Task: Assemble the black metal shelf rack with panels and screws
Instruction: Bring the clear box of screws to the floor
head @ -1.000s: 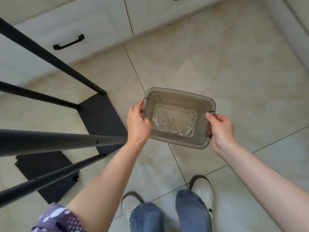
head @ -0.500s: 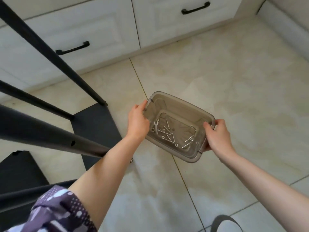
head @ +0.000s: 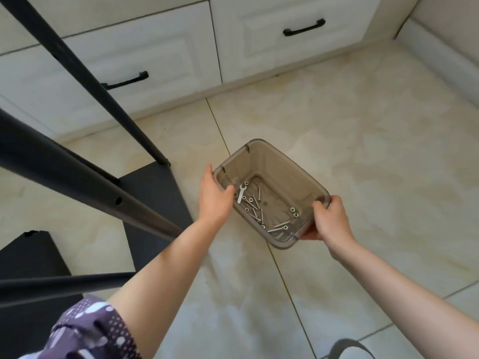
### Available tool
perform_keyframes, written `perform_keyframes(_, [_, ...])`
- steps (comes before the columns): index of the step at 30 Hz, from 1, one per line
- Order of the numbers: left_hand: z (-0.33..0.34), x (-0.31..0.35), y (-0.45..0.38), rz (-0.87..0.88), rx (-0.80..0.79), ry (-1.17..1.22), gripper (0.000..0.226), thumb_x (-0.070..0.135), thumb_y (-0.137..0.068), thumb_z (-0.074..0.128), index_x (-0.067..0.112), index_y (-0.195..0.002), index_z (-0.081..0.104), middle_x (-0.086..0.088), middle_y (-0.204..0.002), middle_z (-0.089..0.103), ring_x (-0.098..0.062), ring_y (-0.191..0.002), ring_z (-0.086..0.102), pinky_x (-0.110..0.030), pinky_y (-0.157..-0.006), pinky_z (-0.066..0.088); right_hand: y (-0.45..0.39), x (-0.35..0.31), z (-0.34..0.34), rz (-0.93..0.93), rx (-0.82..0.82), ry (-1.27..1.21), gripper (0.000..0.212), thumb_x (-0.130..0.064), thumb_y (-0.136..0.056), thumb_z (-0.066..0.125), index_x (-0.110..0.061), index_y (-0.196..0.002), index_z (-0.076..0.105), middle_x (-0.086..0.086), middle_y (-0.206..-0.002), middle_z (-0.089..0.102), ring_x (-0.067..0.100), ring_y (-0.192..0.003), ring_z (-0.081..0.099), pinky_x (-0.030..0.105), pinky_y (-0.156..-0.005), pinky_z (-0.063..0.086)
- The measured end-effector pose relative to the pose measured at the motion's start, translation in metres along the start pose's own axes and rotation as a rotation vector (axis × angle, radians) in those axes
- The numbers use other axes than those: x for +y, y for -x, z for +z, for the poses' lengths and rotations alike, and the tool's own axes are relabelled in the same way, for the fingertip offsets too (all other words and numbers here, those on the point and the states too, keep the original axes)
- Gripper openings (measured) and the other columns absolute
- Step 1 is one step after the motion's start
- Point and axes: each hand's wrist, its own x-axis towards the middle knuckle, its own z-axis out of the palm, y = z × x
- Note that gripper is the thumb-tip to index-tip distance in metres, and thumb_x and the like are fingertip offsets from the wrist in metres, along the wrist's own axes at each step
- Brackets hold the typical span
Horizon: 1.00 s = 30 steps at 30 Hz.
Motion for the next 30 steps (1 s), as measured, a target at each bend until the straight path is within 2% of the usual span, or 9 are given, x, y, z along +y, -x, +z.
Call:
perform_keyframes(2, [0.005,-0.001,0.006,-0.103,-0.006,0.12,0.08,0.018,-0.097,0.061,0.021,-0.16,0.012,-0.003,-0.16,0.034,-0.025,-0.144,0.037,-0.045,-0.119,0.03,0.002,0.002,0.002,0.022,-0.012,-0.062,0.006,-0.016,-0.093,0.051,-0.019,-0.094,0.046,0.009,-0.101,0.055,0.03,-0.054,0.071,0.049,-0.047,0.057])
perform_keyframes(6, [0.017,-0.003,0.021,-0.171,-0.049,0.328,0.078,0.017,-0.096,0.063,0.02,-0.156,0.014,-0.003,-0.149,0.047,-0.023,-0.133,0.05,-0.044,-0.116,0.038,0.007,0.005,0.006,0.057,-0.046,-0.113,0.007,-0.021,-0.096,0.052,-0.017,-0.097,0.047,0.022,-0.107,0.06,0.041,-0.062,0.071,0.049,-0.05,0.058])
perform_keyframes(8, [0.021,-0.008,0.028,-0.207,-0.058,0.35,0.066,0.021,-0.096,0.064,0.019,-0.147,0.022,-0.003,-0.139,0.054,-0.021,-0.124,0.056,-0.04,-0.111,0.042,0.009,0.008,0.008,0.074,-0.077,-0.126,0.011,-0.023,-0.097,0.051,-0.014,-0.101,0.047,0.027,-0.107,0.061,0.043,-0.064,0.071,0.049,-0.054,0.059])
perform_keyframes(11, [0.022,-0.015,0.037,-0.211,-0.072,0.348,0.05,0.024,-0.095,0.066,0.023,-0.128,0.028,0.008,-0.115,0.058,-0.007,-0.102,0.06,-0.024,-0.088,0.044,0.013,0.007,0.012,0.087,-0.13,-0.162,0.017,-0.022,-0.099,0.049,-0.008,-0.108,0.046,0.03,-0.1,0.064,0.044,-0.063,0.071,0.043,-0.052,0.058])
perform_keyframes(14, [0.016,-0.02,0.05,-0.196,-0.142,0.343,0.054,0.018,-0.093,0.067,0.025,-0.13,0.027,0.024,-0.101,0.048,0.01,-0.089,0.049,-0.016,-0.075,0.04,0.021,0.006,0.012,0.111,-0.157,-0.161,0.021,-0.021,-0.1,0.045,-0.001,-0.109,0.047,0.031,-0.087,0.069,0.042,-0.063,0.071,0.038,-0.048,0.057])
perform_keyframes(18, [0.003,-0.024,0.073,-0.161,-0.258,0.318,0.075,0.007,-0.093,0.063,0.027,-0.153,0.023,0.018,-0.119,0.056,-0.004,-0.106,0.06,-0.034,-0.102,0.048,0.041,0.009,0.006,0.136,-0.205,-0.078,0.03,-0.014,-0.097,0.037,0.007,-0.114,0.048,0.029,-0.072,0.07,0.042,-0.064,0.072,0.038,-0.047,0.059])
perform_keyframes(22, [-0.003,-0.028,0.095,-0.129,-0.297,0.3,0.082,0.001,-0.094,0.057,0.041,-0.154,0.018,0.013,-0.125,0.053,-0.004,-0.098,0.062,-0.036,-0.084,0.057,0.055,0.012,-0.005,0.133,-0.252,-0.008,0.025,-0.014,-0.099,0.039,0.005,-0.112,0.047,0.028,-0.069,0.07,0.04,-0.065,0.073,0.037,-0.048,0.059])
perform_keyframes(26, [-0.004,-0.027,0.105,-0.113,-0.298,0.238,0.082,0.001,-0.097,0.053,0.037,-0.158,0.012,0.0,-0.146,0.044,-0.023,-0.107,0.066,-0.044,-0.086,0.058,0.064,0.017,-0.016,0.178,-0.306,-0.011,0.013,-0.008,-0.097,0.049,0.004,-0.097,0.049,0.028,-0.08,0.069,0.038,-0.067,0.073,0.036,-0.049,0.06])
perform_keyframes(30, [-0.001,-0.024,0.102,-0.099,-0.301,0.241,0.08,0.0,-0.097,0.05,0.037,-0.158,0.013,0.006,-0.137,0.047,-0.025,-0.105,0.067,-0.048,-0.087,0.057,0.058,0.018,-0.022,0.154,-0.33,-0.096,0.014,-0.009,-0.098,0.057,0.002,-0.096,0.048,0.026,-0.09,0.067,0.034,-0.07,0.074,0.036,-0.055,0.062])
